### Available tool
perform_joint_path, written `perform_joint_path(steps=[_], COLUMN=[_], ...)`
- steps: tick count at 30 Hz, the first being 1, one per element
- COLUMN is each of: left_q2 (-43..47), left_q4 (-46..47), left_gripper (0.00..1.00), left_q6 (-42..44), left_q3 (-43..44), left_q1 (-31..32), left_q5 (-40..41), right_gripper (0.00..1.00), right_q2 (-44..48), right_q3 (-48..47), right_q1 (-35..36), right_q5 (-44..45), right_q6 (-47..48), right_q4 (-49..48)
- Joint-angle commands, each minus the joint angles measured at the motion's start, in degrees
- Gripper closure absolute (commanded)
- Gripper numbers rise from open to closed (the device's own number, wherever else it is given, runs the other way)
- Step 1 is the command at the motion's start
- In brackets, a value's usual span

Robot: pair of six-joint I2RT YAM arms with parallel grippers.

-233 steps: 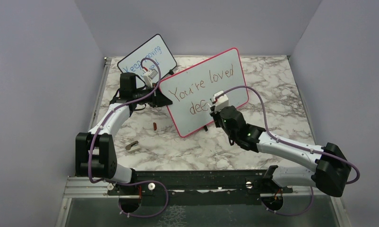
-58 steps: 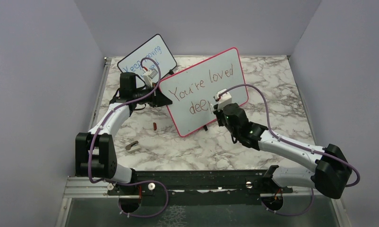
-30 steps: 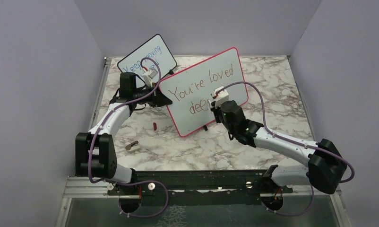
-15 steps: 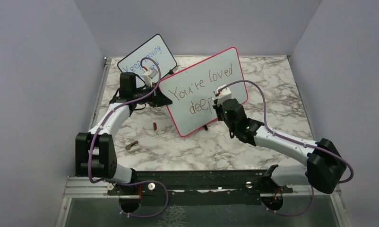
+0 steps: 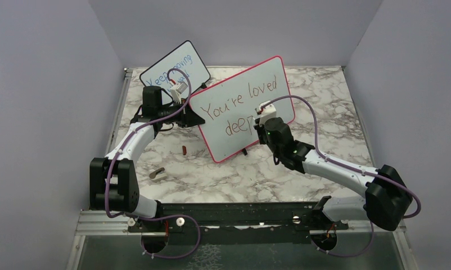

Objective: Write a sentence on the whiteboard

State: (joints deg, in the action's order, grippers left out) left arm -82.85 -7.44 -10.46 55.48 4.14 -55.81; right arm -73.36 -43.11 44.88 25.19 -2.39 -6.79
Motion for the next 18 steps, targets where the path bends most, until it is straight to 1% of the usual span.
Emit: perform_joint_path(steps=[1, 18], left_q2=[-1.6, -1.6], left_q4=[-4.4, -4.5], left_gripper=[1.0, 1.0], left_q6=[1.6, 1.4], left_q3=[0.1, 0.1], left_q1=[-0.4, -0.4], left_q5=[6.8, 6.8], right_gripper=[1.0, 1.0], right_q2=[0.1, 1.4], right_q3=[0.7, 1.1], right_q1=[-0.4, -0.4], right_q5=[-3.1, -9.8], right_q6=[-1.9, -2.4], right_q4=[4.0, 6.2])
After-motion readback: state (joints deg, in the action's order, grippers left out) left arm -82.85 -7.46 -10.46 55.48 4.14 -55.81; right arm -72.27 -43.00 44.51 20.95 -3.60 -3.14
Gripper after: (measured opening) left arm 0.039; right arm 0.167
